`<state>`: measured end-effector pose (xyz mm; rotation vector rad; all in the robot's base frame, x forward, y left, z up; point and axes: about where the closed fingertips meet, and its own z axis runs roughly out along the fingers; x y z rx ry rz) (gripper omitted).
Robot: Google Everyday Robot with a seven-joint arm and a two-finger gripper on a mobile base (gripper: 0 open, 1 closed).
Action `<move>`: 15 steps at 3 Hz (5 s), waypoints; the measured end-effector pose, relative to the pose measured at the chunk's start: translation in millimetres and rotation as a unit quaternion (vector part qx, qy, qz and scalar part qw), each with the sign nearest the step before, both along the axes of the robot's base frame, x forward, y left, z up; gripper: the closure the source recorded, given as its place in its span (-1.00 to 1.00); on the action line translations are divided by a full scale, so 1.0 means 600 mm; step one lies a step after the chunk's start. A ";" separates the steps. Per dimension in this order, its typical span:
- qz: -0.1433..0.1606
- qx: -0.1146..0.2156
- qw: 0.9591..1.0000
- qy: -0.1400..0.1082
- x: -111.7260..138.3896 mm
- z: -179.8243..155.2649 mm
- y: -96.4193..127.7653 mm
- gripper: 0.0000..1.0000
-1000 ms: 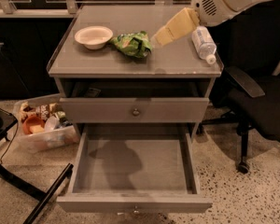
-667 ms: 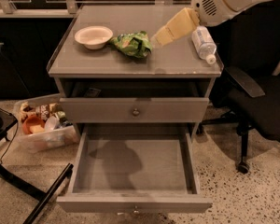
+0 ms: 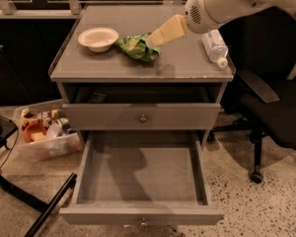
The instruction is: Place green rice chip bag into middle drawer
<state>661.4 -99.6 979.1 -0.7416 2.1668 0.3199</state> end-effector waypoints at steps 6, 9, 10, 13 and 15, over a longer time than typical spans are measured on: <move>-0.086 0.020 0.994 0.064 0.205 -0.072 0.154 -1.00; -0.077 -0.006 0.988 0.132 0.226 -0.161 0.191 -1.00; -0.079 -0.017 0.985 0.154 0.233 -0.192 0.192 -1.00; -0.072 -0.051 0.978 0.187 0.235 -0.234 0.185 0.31; -0.104 -0.070 0.977 0.174 0.211 -0.211 0.129 1.00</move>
Offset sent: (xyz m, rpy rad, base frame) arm 0.1106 0.0495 -0.0370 0.1993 0.0037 -0.2420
